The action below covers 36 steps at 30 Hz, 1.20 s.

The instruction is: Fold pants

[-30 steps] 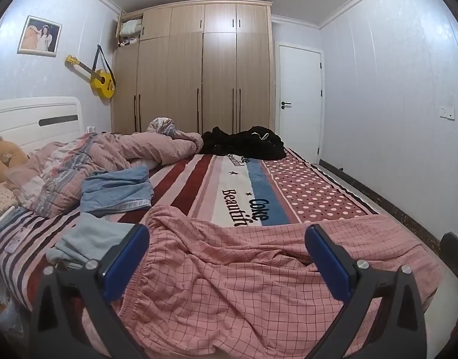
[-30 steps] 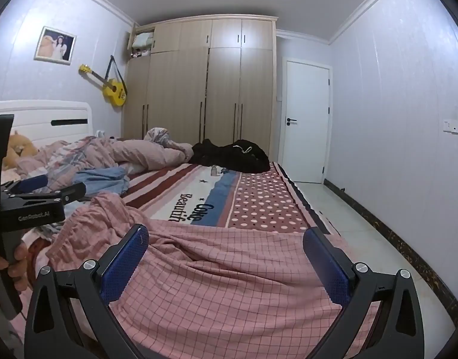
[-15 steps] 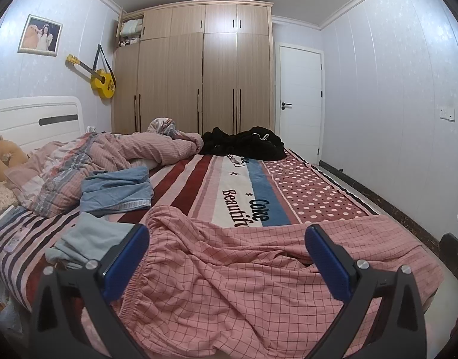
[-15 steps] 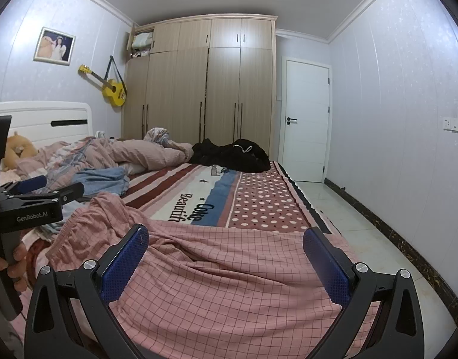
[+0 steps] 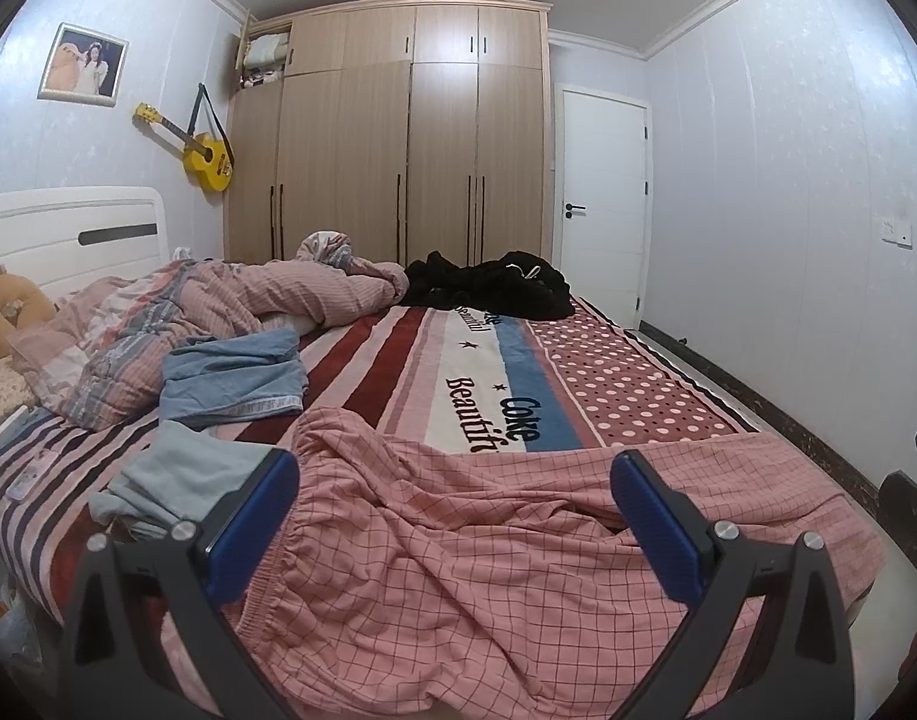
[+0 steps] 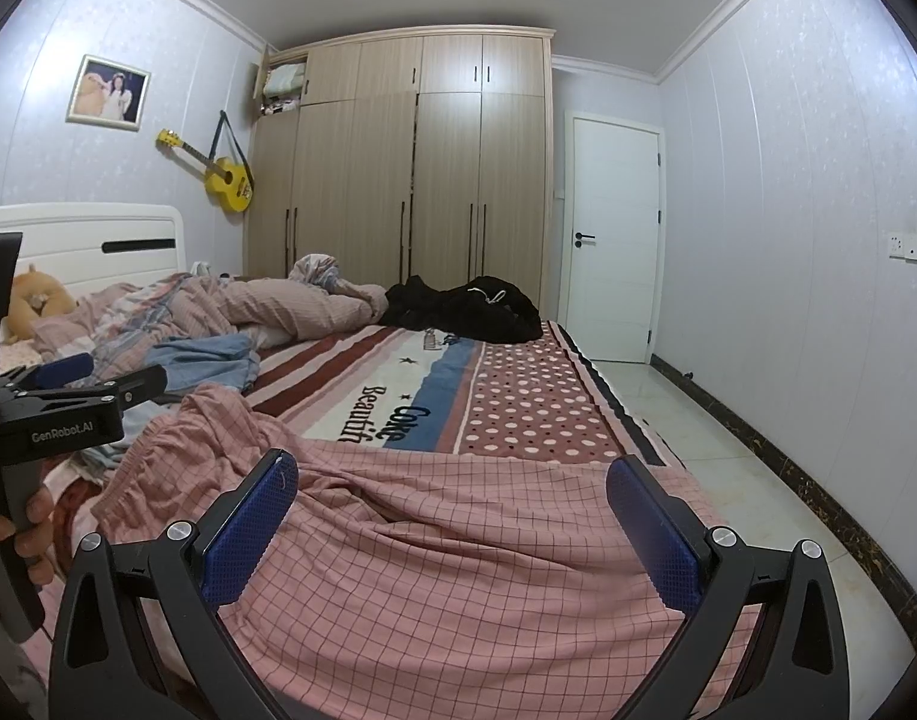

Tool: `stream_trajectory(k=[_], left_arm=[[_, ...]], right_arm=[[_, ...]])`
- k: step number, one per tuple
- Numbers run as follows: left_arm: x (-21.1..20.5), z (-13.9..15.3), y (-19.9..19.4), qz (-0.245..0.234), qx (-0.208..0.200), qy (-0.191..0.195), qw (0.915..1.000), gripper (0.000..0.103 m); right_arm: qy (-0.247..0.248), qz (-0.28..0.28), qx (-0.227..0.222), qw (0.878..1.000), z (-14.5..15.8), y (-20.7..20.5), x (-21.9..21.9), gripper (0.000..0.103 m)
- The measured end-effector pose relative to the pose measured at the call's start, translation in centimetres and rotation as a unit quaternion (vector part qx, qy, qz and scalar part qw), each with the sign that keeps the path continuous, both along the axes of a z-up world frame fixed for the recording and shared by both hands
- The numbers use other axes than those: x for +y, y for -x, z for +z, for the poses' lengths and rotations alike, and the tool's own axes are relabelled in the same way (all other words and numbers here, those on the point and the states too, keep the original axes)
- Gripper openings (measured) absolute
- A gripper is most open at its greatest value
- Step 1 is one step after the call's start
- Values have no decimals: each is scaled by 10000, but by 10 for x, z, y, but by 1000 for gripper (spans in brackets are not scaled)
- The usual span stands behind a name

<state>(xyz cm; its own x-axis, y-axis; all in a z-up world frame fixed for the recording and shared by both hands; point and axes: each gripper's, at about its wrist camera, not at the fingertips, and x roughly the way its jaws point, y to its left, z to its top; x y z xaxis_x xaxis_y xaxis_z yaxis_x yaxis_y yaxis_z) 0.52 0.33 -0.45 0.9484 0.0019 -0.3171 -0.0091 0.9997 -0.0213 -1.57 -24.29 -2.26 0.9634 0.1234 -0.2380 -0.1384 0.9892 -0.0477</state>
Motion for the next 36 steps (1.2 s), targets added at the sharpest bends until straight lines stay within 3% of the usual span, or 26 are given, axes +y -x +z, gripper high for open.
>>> stream_trajectory(k=[36], left_arm=[[2, -3, -1, 18, 22, -13, 10000, 102]], right_arm=[[-38, 19, 37, 10000, 0, -2, 0, 103]])
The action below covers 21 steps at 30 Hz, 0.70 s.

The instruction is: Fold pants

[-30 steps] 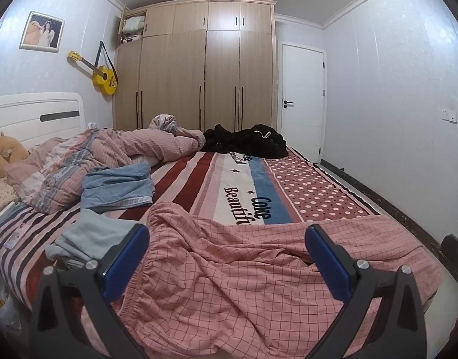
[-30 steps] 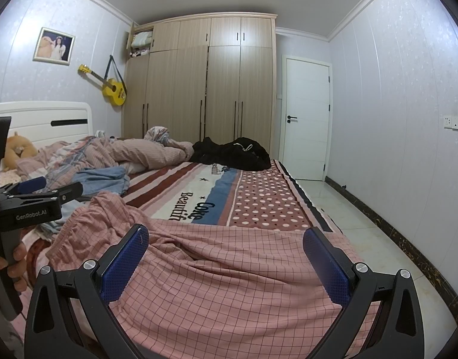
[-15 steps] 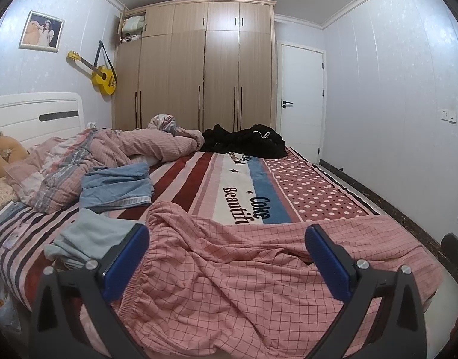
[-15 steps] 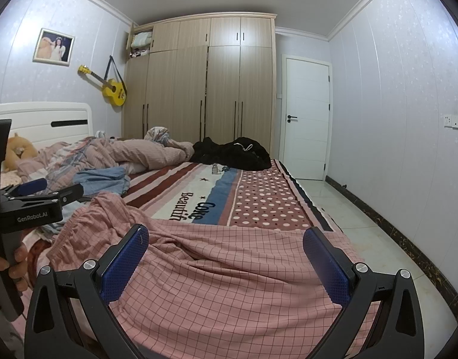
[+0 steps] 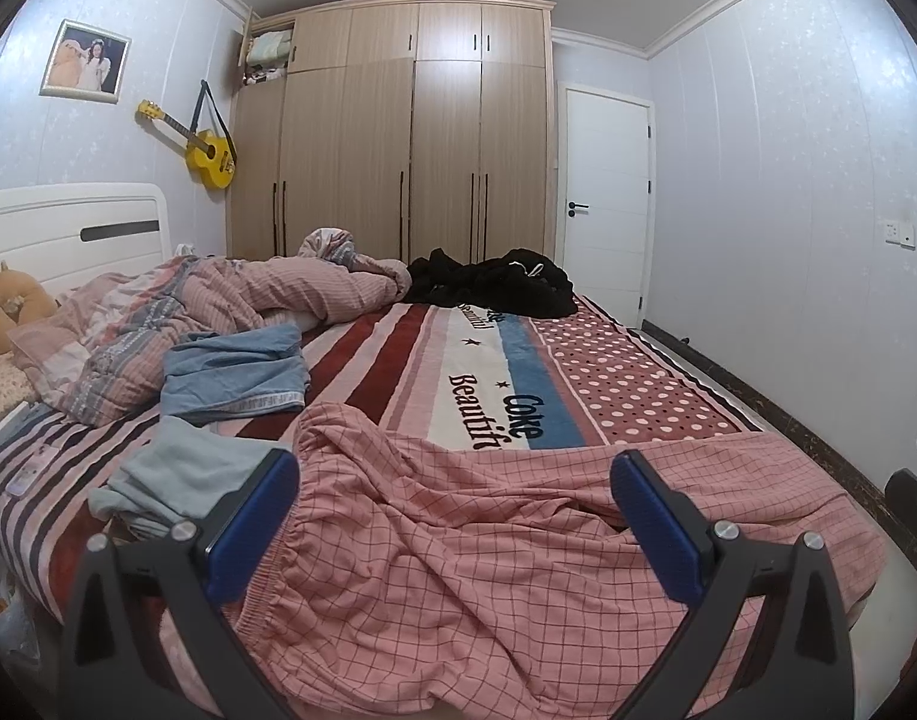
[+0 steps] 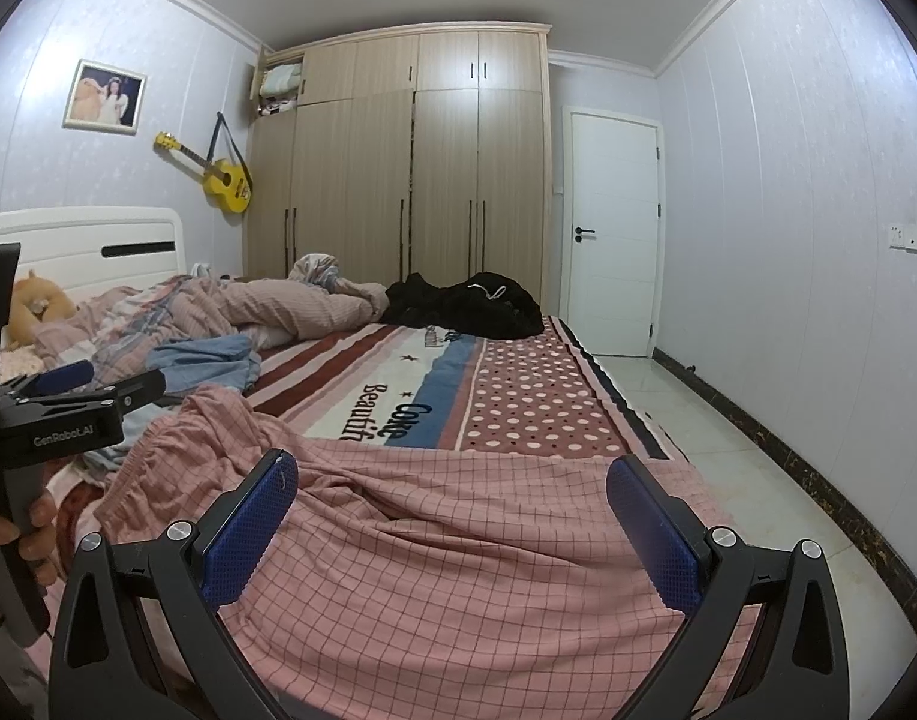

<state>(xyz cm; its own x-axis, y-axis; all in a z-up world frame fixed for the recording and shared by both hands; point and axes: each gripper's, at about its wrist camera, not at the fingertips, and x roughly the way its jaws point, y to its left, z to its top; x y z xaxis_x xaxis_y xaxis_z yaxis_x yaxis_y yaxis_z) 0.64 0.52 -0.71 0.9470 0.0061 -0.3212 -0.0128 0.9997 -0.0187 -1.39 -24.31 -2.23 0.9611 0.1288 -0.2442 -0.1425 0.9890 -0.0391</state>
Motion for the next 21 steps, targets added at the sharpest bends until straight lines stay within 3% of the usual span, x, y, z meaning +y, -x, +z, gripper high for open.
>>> stream_trajectory(k=[15, 18, 21], left_arm=[[10, -12, -1, 53, -42, 50, 10000, 102], [29, -27, -5, 248, 214, 111, 9994, 102], [58, -52, -10, 399, 626, 431, 9963, 102]], right_arm=[[-259, -132, -1, 9996, -2, 5, -5, 103], [-282, -198, -2, 9994, -4, 6, -10, 103], [-331, -257, 76, 9991, -7, 3, -16, 103]])
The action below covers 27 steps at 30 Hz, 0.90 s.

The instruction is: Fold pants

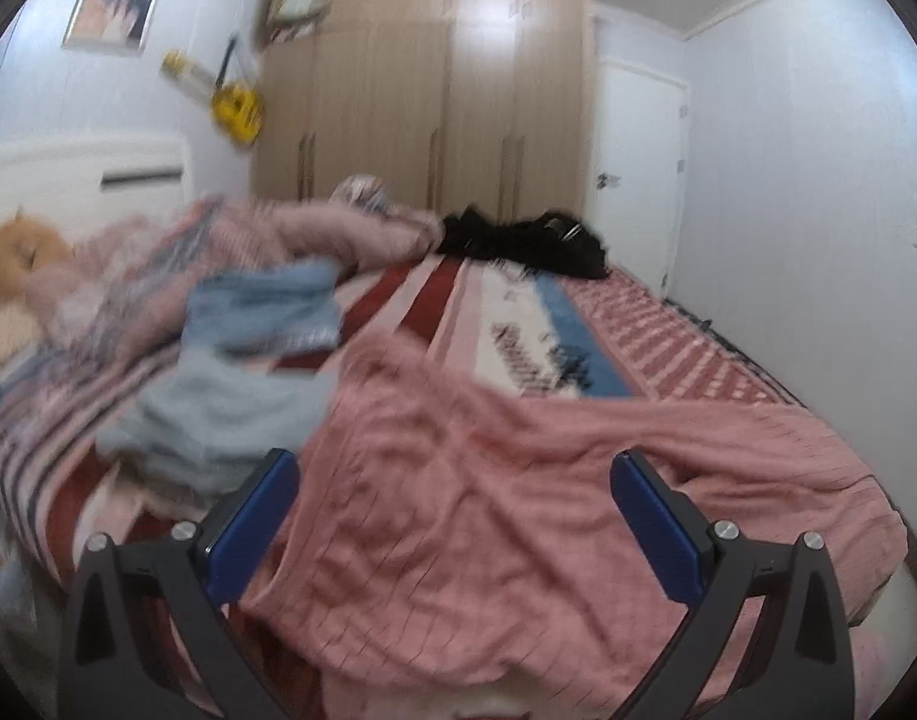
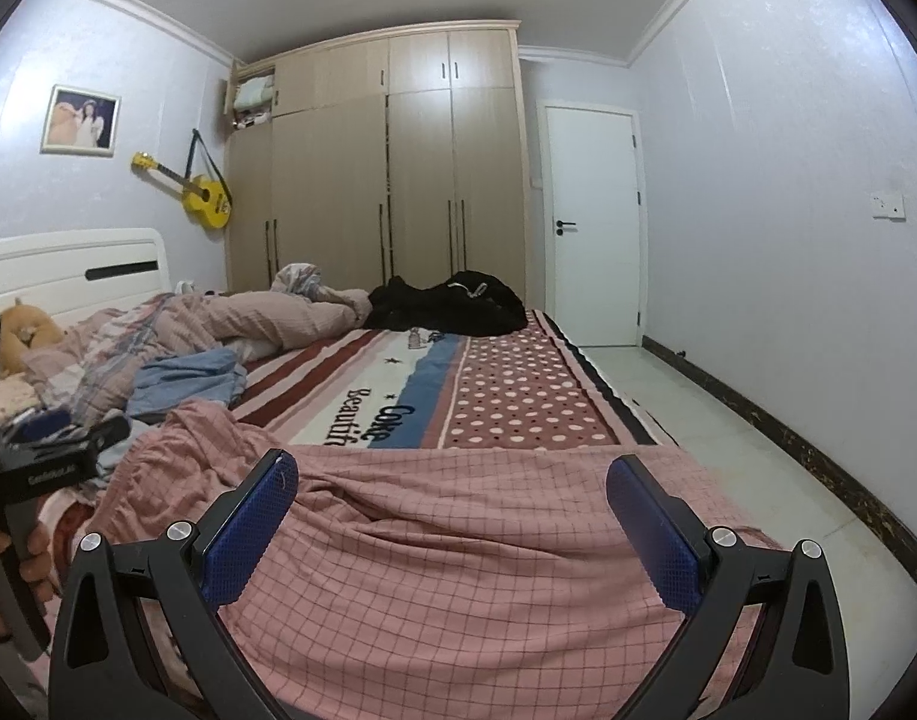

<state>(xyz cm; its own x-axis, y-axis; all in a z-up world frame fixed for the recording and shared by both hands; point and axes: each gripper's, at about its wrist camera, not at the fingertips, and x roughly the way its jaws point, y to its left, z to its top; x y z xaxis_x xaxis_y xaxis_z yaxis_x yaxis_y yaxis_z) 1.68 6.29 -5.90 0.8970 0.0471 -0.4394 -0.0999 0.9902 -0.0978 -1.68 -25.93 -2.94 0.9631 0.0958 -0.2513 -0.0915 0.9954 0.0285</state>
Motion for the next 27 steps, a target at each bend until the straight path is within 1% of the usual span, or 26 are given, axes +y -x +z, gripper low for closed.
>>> stream_trajectory(k=[2, 4, 6, 8, 11, 13, 15, 17, 18, 19, 21, 23, 24, 25, 26, 27], left_arm=[[16, -17, -4, 39, 326, 307, 9990, 102], [32, -35, -7, 13, 643, 736, 9952, 102], [43, -51, -8, 0, 846, 1037, 9910, 102], [44, -66, -7, -18, 1002, 1142, 9884, 102], [44, -87, -4, 88, 1203, 1151, 9860, 102], [46, -100, -4, 165, 1318, 1348, 9819, 102], [52, -114, -4, 255, 1423, 1625, 9761, 102], [55, -124, -5, 184, 1479, 1908, 9703, 101], [56, -128, -6, 159, 1454, 1969, 9695, 96], [56, -131, -6, 141, 1418, 2003, 9693, 89], [57, -133, -9, 125, 1273, 2058, 9702, 84], [59, -129, -13, 141, 1174, 2098, 9706, 75], [58, -128, -15, 184, 1151, 2053, 9717, 64], [58, -124, -18, 207, 1161, 2016, 9723, 50], [57, -122, -20, 238, 1176, 1925, 9739, 42], [56, -120, -22, 254, 1198, 1828, 9755, 26]], right_arm=[[-36, -29, 59, 10000, -3, -2, -3, 103], [-65, -23, 134, 9999, -6, -5, -7, 103], [-83, -8, 197, 9998, -10, -11, -13, 103], [-102, 15, 269, 9996, -15, -14, -14, 103], [-163, 63, 360, 9992, -21, -19, -17, 103], [-182, 71, 394, 9990, -24, -21, -17, 103], [-196, 101, 415, 9989, -26, -24, -19, 103], [-226, 108, 452, 9987, -29, -25, -21, 103], [-241, 106, 476, 9985, -30, -26, -22, 103], [-251, 89, 501, 9984, -31, -26, -24, 103], [-289, -7, 562, 9980, -35, -28, -33, 103], [-359, -127, 633, 9973, -39, -28, -44, 103], [-381, -211, 675, 9968, -41, -28, -50, 103], [-394, -321, 708, 9962, -43, -28, -56, 103], [-401, -442, 730, 9955, -45, -26, -62, 103], [-412, -549, 747, 9948, -47, -24, -68, 103]])
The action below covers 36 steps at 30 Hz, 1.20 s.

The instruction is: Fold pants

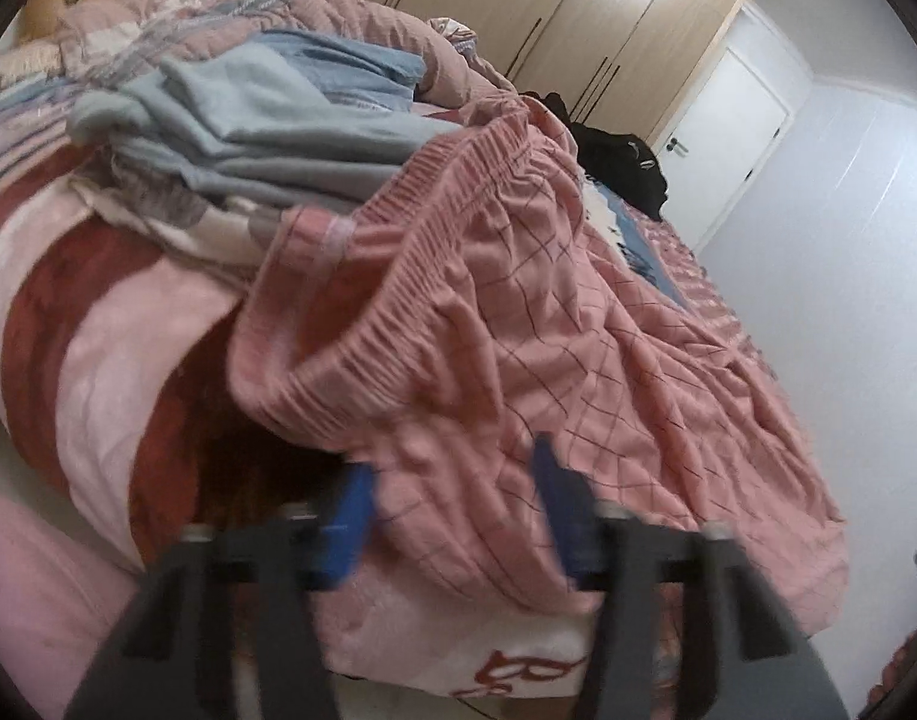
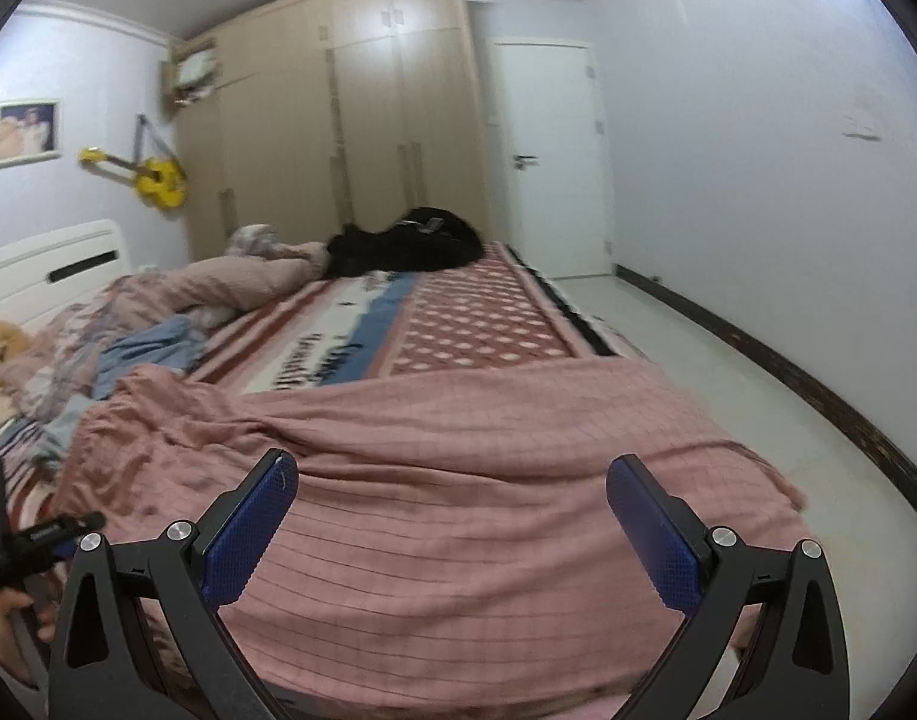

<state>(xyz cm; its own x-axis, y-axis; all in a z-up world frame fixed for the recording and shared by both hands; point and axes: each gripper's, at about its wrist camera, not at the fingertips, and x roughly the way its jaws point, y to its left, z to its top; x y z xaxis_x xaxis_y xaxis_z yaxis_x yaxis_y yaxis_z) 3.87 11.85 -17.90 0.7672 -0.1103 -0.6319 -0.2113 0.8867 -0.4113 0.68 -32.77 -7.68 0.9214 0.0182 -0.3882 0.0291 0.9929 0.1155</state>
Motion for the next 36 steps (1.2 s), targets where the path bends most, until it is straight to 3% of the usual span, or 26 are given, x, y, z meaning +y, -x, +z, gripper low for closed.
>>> stream_trajectory(k=[3, 6, 14, 20, 29, 32, 36], left_arm=[[-2, 7, -2, -13, -52, -92, 9999, 12], [-8, 21, -2, -70, -212, -350, 9991, 8], [-6, 58, 8, 0, -676, -655, 9956, 6], [-6, 78, 11, -110, -917, -697, 9933, 6], [-16, 91, 13, -135, -1113, -858, 9900, 5], [-11, 92, 14, -85, -1125, -820, 9902, 5], [-9, 93, 17, -26, -1139, -848, 9899, 5]], right_arm=[[-19, -195, 60, 9998, -6, 6, -15, 103], [-84, -353, 143, 9992, -14, 10, -31, 103], [-298, -705, 520, 9957, -40, 18, -75, 103], [-924, -706, 766, 9903, -63, 22, -104, 102], [-1919, -736, 1254, 9706, -109, 23, -130, 101], [-2437, -1093, 1207, 9561, -124, 24, -149, 85], [-2777, -1541, 1275, 9396, -141, 19, -175, 85]])
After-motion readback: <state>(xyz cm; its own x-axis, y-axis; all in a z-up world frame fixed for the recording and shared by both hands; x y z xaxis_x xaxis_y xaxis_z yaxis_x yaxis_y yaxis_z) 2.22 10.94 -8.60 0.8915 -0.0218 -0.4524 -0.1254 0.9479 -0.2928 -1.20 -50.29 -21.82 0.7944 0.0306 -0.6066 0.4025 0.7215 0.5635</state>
